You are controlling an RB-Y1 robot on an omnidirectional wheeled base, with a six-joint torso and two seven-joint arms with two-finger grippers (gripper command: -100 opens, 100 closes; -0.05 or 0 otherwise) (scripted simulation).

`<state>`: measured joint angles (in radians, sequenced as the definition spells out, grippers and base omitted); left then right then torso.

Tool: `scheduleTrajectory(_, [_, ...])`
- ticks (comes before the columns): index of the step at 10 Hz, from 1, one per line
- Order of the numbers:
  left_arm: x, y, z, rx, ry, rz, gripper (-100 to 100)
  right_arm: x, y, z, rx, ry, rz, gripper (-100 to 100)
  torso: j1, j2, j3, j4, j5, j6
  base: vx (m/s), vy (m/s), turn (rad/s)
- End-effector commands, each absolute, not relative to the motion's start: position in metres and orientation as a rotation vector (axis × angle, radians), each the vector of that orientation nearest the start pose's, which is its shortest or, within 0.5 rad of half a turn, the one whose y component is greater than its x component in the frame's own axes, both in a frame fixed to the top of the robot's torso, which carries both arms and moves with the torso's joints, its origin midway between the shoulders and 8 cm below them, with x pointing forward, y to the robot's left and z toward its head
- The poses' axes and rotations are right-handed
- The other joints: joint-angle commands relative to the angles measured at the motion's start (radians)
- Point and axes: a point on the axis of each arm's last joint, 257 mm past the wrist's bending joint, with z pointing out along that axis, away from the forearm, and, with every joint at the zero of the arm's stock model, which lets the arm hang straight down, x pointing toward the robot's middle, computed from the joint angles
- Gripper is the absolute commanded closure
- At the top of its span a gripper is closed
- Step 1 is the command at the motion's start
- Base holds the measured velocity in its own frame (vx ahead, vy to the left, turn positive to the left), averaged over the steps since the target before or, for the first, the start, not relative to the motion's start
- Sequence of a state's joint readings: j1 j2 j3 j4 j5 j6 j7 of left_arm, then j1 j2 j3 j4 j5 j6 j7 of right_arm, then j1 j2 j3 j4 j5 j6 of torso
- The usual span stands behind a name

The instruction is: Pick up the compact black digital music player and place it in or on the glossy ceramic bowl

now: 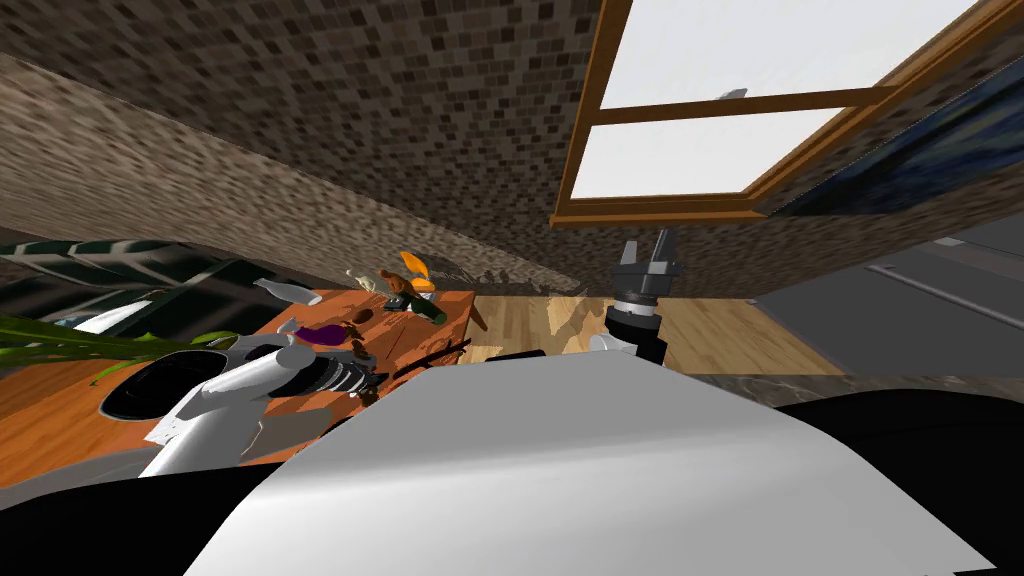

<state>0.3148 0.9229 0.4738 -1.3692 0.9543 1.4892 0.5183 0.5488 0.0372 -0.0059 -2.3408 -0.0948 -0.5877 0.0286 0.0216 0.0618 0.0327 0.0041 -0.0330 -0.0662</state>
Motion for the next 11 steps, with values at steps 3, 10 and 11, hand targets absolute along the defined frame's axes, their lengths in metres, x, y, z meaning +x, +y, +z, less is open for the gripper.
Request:
scheduleTrajectory(3, [0.171,0.626,-0.322,-3.005,0.73,-0.065,100,0.309,-0.298,0.052,0.644,0.453,1.325,0,0.002,0.006,0.003,0.001,-0.003,-0.005,-0.214,0.074,-0.076])
scheduleTrajectory(10, [0.169,0.633,-0.302,-3.018,0.716,-0.069,-100,0.309,-0.298,0.052,0.644,0.453,1.325,0,-0.006,0.0,0.001,0.001,-0.008,-0.01,-0.124,0.027,-0.03])
scheduleTrajectory(11, [0.168,0.632,-0.303,-3.021,0.716,-0.066,-100,0.309,-0.298,0.052,0.644,0.453,1.325,0,-0.004,-0.003,-0.001,0.001,-0.008,-0.009,-0.005,-0.003,0.0])
